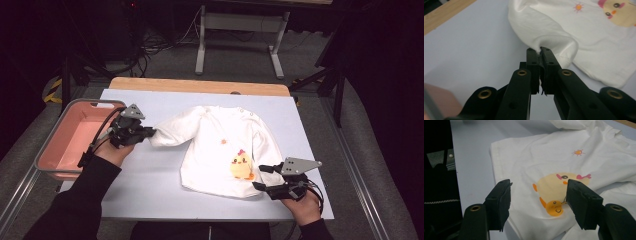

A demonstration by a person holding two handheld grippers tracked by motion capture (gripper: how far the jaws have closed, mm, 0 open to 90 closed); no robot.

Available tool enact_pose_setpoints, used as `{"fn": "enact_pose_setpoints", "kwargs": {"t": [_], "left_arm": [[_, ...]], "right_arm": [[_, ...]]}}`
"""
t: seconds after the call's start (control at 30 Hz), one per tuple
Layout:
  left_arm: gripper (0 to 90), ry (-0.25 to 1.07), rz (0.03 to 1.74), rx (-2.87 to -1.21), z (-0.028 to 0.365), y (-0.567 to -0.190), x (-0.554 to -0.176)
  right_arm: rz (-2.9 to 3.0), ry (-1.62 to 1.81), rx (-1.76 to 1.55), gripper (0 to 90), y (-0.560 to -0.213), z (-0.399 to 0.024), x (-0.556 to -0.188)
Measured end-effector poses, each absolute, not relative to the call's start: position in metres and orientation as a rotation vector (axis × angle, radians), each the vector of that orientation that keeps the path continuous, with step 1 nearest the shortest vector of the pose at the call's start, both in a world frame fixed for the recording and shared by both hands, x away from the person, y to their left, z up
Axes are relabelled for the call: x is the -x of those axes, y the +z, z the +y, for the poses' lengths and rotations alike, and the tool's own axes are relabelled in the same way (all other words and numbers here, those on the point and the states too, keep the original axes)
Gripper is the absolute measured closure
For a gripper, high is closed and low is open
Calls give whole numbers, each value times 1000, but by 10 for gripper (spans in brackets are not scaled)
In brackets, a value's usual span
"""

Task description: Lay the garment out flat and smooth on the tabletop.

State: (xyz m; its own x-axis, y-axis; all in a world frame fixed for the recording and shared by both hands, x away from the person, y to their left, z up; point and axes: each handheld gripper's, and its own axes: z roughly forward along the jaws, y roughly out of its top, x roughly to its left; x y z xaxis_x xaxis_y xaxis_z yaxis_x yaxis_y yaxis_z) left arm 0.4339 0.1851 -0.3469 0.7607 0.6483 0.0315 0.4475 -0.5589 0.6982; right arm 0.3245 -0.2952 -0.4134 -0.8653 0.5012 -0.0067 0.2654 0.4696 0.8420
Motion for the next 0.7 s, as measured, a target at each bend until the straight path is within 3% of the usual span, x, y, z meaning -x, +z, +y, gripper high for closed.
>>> {"fn": "enact_pose_setpoints", "kwargs": {"t": [0.6, 0.7], "left_arm": [[857, 487, 1130, -2347, 208, -365, -487], [776, 522, 1171, -2312, 212, -364, -487]], "right_arm": [[2471, 1357, -639, 368, -412, -294, -323], [2472, 1355, -634, 365, -412, -294, -323]]}}
